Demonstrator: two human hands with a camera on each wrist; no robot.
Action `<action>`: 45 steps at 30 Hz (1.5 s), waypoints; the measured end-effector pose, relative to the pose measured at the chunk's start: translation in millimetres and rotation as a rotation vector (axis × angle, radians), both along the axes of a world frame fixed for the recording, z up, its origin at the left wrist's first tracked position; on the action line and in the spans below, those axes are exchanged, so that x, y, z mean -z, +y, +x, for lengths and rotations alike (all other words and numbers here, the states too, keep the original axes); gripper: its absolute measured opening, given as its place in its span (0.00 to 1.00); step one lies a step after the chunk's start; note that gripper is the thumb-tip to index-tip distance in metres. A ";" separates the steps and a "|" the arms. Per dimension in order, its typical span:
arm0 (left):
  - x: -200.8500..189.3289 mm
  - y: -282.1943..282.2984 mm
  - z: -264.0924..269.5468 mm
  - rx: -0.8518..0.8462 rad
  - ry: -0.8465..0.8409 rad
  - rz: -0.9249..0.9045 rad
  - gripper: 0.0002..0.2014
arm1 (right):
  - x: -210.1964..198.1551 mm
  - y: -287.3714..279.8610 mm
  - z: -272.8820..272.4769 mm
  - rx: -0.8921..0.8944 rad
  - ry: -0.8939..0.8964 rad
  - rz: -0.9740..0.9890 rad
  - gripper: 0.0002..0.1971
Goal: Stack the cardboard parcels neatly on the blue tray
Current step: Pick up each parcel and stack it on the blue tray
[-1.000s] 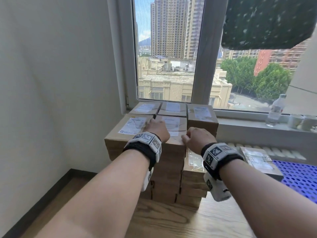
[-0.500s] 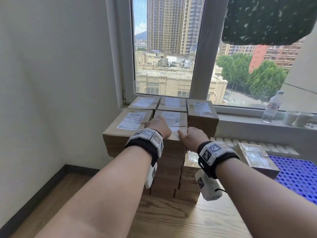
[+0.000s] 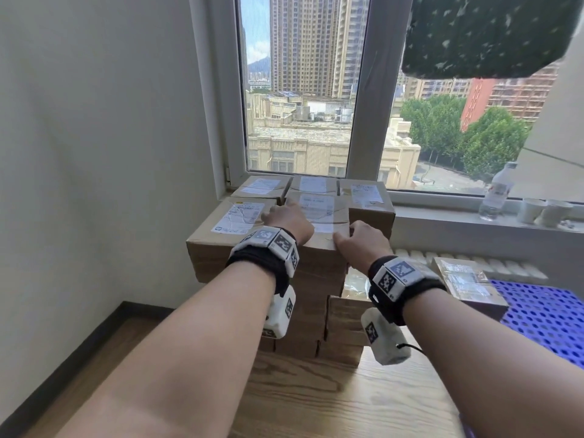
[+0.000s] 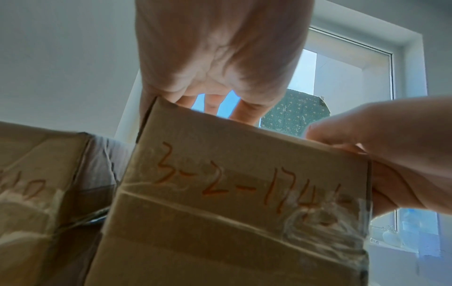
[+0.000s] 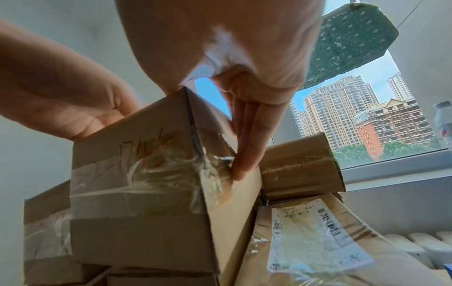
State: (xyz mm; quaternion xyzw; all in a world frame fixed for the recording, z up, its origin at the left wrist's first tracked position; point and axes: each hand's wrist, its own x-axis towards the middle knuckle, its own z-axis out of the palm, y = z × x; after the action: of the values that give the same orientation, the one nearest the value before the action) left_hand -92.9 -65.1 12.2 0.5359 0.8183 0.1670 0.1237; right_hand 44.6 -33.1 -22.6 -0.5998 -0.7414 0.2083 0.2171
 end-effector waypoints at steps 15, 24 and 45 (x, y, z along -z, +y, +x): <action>-18.7 0.8 45.8 -0.171 -0.338 0.229 0.37 | -23.7 -21.6 66.9 0.043 0.173 0.101 0.24; -7.9 10.8 97.2 -0.073 -0.468 0.249 0.38 | -24.4 -22.7 123.0 0.122 0.351 -0.014 0.40; 28.1 21.1 281.5 0.214 -0.957 0.197 0.27 | 15.7 -39.2 334.9 0.274 0.635 -0.049 0.08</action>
State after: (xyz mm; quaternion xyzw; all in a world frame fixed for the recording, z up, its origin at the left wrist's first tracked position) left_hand 188.6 -44.0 -15.9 0.4893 0.5907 0.4571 0.4503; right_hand 379.5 -72.3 -38.4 -0.6040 -0.5441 0.3713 0.4486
